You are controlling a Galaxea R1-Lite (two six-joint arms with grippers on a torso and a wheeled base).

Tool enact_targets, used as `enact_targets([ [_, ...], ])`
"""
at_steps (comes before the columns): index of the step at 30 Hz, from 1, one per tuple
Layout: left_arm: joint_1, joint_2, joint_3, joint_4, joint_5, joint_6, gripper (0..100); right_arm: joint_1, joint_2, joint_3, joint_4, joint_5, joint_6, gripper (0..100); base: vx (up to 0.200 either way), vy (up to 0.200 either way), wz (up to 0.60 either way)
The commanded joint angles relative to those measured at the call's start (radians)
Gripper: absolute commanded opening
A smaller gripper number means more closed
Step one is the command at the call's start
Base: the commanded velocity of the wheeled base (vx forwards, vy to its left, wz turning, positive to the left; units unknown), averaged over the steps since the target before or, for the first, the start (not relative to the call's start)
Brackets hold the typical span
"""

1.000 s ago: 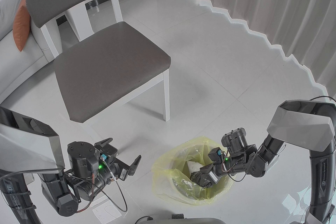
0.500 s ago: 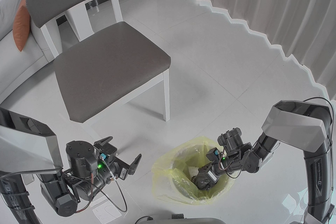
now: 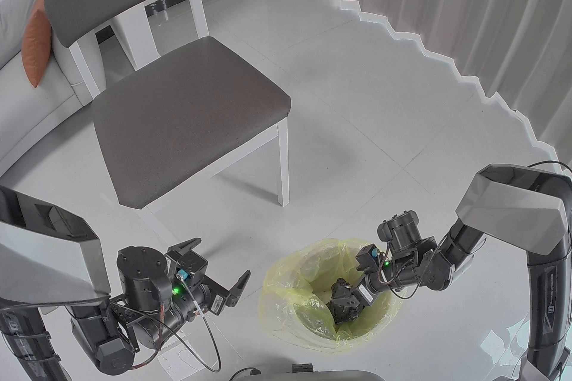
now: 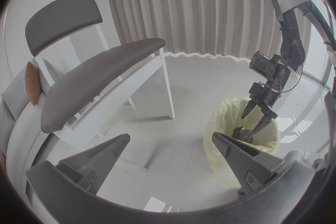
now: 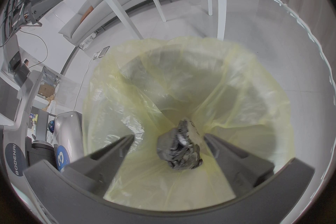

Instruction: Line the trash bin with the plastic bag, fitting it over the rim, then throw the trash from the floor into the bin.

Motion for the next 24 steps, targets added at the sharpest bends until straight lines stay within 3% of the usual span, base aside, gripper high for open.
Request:
enact_targets([
  [1, -0.040, 0.014, 0.018, -0.018, -0.012, -0.002, 100, -0.019, -0.068, 0.014, -0.019, 0.006, 0.004, 100, 0.000, 0.000, 0.00],
  [5, -0.049, 0.055, 0.013, -0.018, -0.025, -0.012, 100, -0.053, -0.172, 0.052, -0.041, 0.040, 0.040, 100, 0.000, 0.000, 0.00],
  [15, -0.049, 0.215, -0.036, -0.018, -0.049, -0.009, 100, -0.174, -0.410, 0.143, -0.050, 0.041, 0.086, 100, 0.000, 0.000, 0.00],
  [24, -0.049, 0.371, -0.217, -0.018, -0.077, 0.004, 100, -0.332, -0.583, 0.290, -0.102, 0.107, 0.093, 100, 0.000, 0.000, 0.00],
])
